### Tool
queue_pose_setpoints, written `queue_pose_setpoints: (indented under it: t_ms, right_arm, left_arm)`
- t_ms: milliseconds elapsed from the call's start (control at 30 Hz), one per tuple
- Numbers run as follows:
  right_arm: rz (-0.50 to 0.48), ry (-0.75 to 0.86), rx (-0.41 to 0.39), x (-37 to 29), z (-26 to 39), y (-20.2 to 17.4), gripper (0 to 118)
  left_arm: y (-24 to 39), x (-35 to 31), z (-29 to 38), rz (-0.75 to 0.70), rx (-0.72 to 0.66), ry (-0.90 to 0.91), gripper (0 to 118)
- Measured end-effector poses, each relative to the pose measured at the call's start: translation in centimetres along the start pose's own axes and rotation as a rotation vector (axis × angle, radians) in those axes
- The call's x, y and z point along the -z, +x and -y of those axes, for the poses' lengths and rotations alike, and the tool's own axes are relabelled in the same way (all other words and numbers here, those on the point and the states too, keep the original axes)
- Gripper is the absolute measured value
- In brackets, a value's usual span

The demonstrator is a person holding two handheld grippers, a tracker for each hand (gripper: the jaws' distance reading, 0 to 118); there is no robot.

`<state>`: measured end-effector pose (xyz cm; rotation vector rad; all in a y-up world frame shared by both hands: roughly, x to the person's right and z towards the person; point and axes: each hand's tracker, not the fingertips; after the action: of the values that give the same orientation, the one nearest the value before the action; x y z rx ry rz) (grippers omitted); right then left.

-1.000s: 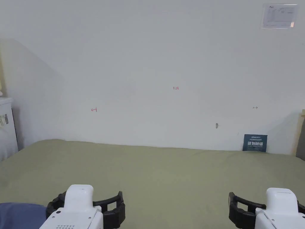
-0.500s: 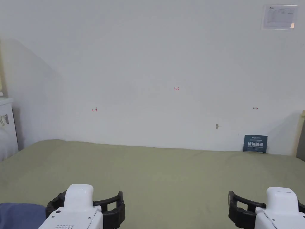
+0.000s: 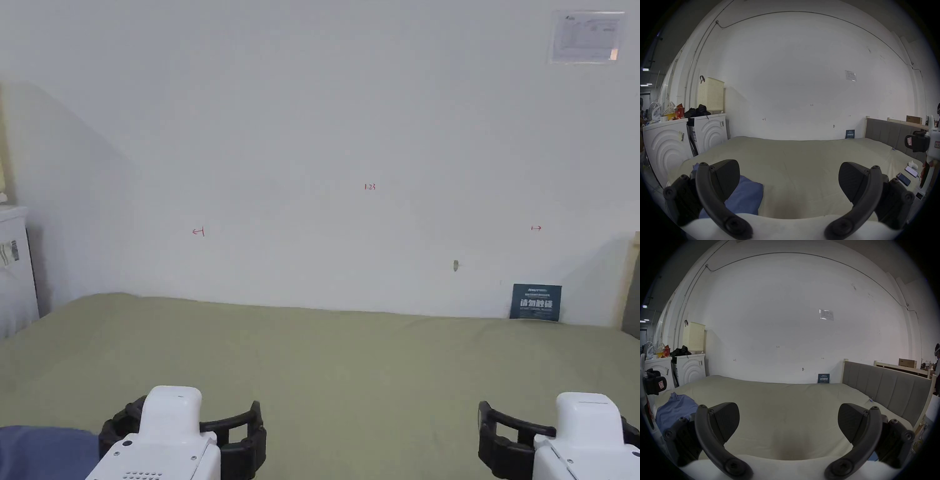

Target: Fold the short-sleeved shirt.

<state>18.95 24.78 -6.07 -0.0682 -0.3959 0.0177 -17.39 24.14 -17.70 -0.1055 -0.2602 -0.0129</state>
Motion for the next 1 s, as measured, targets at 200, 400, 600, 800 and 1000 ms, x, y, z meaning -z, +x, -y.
queue_pose_setpoints:
  t_ms: [200, 400, 600, 800, 1000]
  right_arm:
    - [0.016, 0.011, -0.018, -0.04, 0.17, -0.09, 118]
    - [0.015, 0.010, 0.000, 0.12, 0.25, 0.05, 118]
    - [0.006, 0.027, -0.004, -0.07, 0.22, -0.16, 118]
    - [-0.006, 0.016, -0.014, 0.03, 0.23, -0.32, 118]
    - [-0.002, 0.015, -0.004, 0.02, 0.22, -0.24, 118]
  left_arm:
    - [-0.11, 0.05, -0.17, -0.005, -0.009, 0.012, 118]
    - [-0.03, 0.02, -0.22, -0.008, 0.002, 0.027, 118]
    - [0.06, 0.01, -0.10, -0.004, -0.001, 0.021, 118]
    - [-0.01, -0.12, 0.16, -0.004, -0.005, 0.025, 118]
    - [-0.22, -0.01, 0.16, -0.003, -0.018, 0.026, 118]
